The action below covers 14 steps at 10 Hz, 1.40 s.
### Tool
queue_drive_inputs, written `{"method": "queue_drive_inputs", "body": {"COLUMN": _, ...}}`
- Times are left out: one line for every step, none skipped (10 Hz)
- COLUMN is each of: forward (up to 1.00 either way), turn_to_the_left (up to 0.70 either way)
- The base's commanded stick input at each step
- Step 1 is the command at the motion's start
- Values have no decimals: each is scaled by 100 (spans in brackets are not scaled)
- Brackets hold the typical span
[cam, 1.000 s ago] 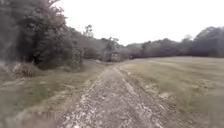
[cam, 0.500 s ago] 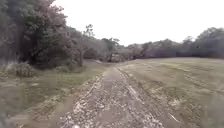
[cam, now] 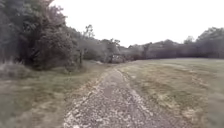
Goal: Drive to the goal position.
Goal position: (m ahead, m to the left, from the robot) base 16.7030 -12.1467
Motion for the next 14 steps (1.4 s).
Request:
{"method": "queue_drive_inputs", "body": {"forward": 60, "turn_to_the_left": 0}}
{"method": "queue_drive_inputs", "body": {"forward": 60, "turn_to_the_left": 0}}
{"method": "queue_drive_inputs", "body": {"forward": 60, "turn_to_the_left": 0}}
{"method": "queue_drive_inputs", "body": {"forward": 60, "turn_to_the_left": 0}}
{"method": "queue_drive_inputs", "body": {"forward": 60, "turn_to_the_left": 0}}
{"method": "queue_drive_inputs", "body": {"forward": 60, "turn_to_the_left": 0}}
{"method": "queue_drive_inputs", "body": {"forward": 60, "turn_to_the_left": 0}}
{"method": "queue_drive_inputs", "body": {"forward": 60, "turn_to_the_left": 0}}
{"method": "queue_drive_inputs", "body": {"forward": 60, "turn_to_the_left": 0}}
{"method": "queue_drive_inputs", "body": {"forward": 60, "turn_to_the_left": 6}}
{"method": "queue_drive_inputs", "body": {"forward": 60, "turn_to_the_left": 11}}
{"method": "queue_drive_inputs", "body": {"forward": 60, "turn_to_the_left": 15}}
{"method": "queue_drive_inputs", "body": {"forward": 60, "turn_to_the_left": 15}}
{"method": "queue_drive_inputs", "body": {"forward": 60, "turn_to_the_left": 5}}
